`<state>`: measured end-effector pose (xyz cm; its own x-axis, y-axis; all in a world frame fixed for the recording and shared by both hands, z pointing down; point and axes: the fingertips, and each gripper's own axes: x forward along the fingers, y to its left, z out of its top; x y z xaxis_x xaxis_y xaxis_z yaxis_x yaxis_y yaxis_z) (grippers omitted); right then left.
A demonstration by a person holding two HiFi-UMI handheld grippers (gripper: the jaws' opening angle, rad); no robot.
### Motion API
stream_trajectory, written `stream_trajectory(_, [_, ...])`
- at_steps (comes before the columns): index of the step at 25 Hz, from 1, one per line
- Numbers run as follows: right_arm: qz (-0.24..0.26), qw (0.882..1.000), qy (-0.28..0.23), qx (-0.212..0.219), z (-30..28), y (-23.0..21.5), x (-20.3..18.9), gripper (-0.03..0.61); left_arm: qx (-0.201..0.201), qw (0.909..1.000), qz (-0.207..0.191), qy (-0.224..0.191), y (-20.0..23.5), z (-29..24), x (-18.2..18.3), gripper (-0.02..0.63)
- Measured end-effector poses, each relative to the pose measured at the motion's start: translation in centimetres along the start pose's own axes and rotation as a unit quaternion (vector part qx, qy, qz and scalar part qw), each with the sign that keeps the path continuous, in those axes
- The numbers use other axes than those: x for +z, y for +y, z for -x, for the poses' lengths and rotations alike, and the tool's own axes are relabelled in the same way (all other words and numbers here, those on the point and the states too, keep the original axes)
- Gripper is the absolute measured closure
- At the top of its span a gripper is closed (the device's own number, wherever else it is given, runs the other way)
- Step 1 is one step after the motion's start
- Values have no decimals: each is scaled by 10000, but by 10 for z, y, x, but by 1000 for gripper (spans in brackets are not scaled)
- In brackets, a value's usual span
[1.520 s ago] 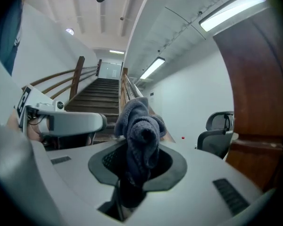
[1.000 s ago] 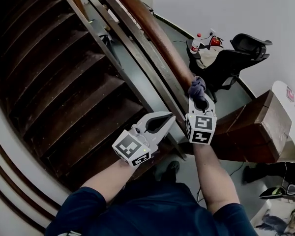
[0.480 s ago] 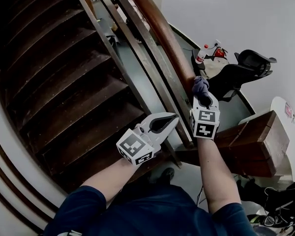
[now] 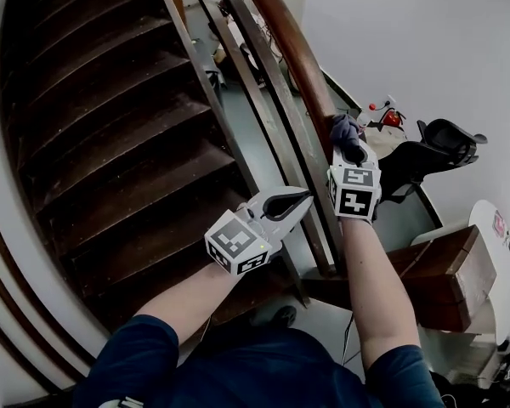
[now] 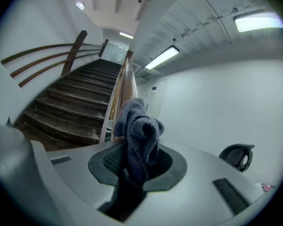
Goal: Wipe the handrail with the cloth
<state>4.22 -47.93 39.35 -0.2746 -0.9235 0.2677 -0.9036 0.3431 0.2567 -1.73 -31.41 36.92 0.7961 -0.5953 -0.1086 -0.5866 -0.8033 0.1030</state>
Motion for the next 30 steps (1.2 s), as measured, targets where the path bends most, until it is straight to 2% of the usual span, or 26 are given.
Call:
stream_trajectory(14, [379, 9980, -389, 332, -63, 20, 92, 486, 182, 9980, -599, 69, 47, -22, 54, 609])
stream_trajectory(21, [575, 9961, -475, 481, -87, 26, 128, 486, 516, 9961, -707, 89, 76, -20, 71, 609])
stream_trajectory(30, [586, 9955, -593, 458, -74, 28, 120, 486, 618, 9964, -550, 172, 68, -16, 55, 609])
